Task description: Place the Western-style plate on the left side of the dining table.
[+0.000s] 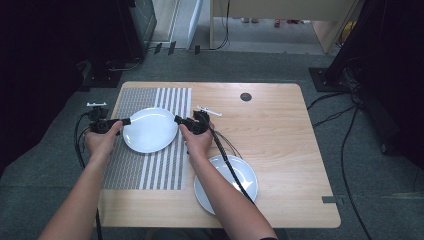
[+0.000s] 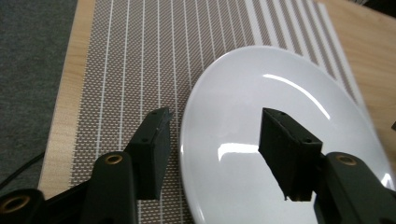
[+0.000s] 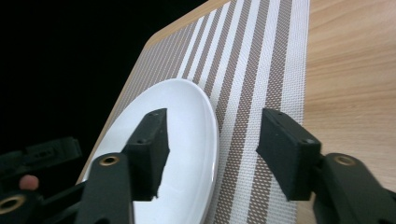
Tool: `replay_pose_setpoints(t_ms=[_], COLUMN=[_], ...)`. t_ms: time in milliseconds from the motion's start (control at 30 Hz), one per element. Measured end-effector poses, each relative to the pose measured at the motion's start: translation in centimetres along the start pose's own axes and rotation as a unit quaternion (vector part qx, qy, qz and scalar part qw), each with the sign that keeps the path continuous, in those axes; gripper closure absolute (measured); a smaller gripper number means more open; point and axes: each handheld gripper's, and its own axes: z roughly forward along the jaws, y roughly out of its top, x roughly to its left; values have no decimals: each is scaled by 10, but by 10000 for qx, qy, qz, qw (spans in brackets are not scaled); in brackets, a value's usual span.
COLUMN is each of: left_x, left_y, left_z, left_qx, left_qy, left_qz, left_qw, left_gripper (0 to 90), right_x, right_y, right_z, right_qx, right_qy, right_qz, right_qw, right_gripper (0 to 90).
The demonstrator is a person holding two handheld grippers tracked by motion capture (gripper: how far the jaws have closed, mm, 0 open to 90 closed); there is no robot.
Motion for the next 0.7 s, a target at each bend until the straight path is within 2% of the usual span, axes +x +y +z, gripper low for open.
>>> replay_pose_setpoints(t_ms=[67,100,133,167,233,267,300,367,400,433,567,700], left_x=[-3,-5,-7,-10,-14,-17,-19,-27,-27,-29,-35,-44], left_y=[-1,-3,-4,-5,-7,-8,-10,-15,-15,-17,-24,-34], left_z=[-2,-3,-4,-5,-7,-8,-10,-15,-15,-16,-24,-30], left_qx=[-41,-52,-71,-69,-88,-100,-105,-131,-131,-140,-244,-265], left_qy=[1,-7,-9,-13,-41,-83,-116,-101,-101,-135,-241,-299], left_qz=[41,78,130,194,269,292,327,503,503,531,508,690], left_qw=[10000,10000,9999,9998,9996,9995,9993,9986,9986,9984,9981,9968], left_gripper=[364,326,326,289,276,242,242,183,180,173,136,113], right_x=[1,2,2,4,4,4,4,6,6,7,6,4], right_y=[2,4,4,7,8,11,11,13,13,14,14,13], right_z=[-5,-12,-12,-19,-23,-33,-33,-45,-45,-52,-61,-78], right_qx=[-6,65,65,118,136,226,226,243,243,246,272,408], right_qy=[78,217,217,281,322,512,512,650,650,604,589,604], right_qz=[14,-23,-23,-196,-188,-228,-228,-447,-447,-601,-646,-780], right_qw=[10000,9997,9997,9993,9992,9982,9982,9966,9966,9961,9958,9943], right_gripper=[361,331,331,329,328,305,305,294,294,289,284,260])
